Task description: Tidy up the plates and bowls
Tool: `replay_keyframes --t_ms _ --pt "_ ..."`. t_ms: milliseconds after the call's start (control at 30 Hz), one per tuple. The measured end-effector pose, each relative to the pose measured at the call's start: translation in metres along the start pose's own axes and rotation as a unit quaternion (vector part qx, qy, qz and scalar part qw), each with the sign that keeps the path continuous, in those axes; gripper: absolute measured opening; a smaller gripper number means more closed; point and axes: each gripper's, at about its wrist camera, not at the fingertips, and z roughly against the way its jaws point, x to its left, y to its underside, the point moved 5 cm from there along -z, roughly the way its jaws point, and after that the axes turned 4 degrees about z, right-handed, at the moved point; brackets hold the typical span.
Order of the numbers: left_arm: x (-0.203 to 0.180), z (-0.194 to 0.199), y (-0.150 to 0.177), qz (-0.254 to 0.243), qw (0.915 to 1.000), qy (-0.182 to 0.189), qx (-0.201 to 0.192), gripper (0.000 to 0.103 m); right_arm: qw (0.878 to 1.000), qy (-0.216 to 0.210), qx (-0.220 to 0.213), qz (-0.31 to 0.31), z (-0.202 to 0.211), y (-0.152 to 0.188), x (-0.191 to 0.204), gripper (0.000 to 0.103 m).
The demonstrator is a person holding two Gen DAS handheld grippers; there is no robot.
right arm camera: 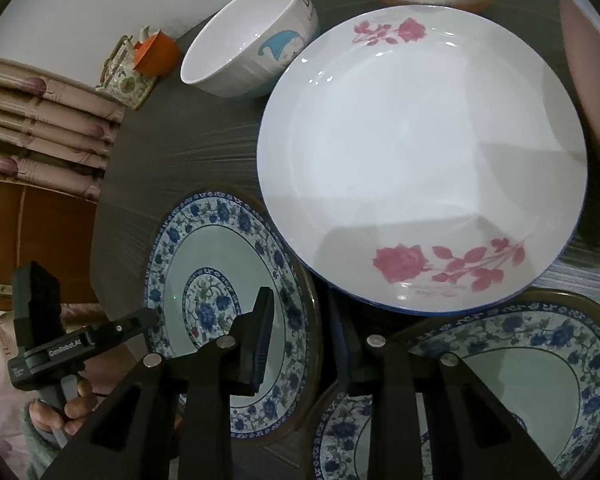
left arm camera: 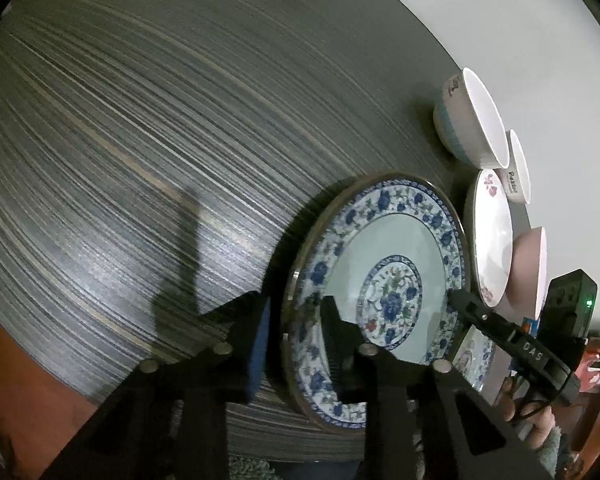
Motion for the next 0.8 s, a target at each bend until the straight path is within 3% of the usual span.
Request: replay_keyframes --t_ms 133,800 --pt "0.001 0.004 -0.003 -0.014 0.9996 -0.02 -0.015 0.021 1.0 0.015 0.005 0.015 -0.002 0.002 0.004 0.016" --pt "0.034 0.056 -0.04 -0.018 0.995 -0.041 -0.089 0.021 0.998 0.018 -0.044 0.052 0.008 0.029 0.059 0.014"
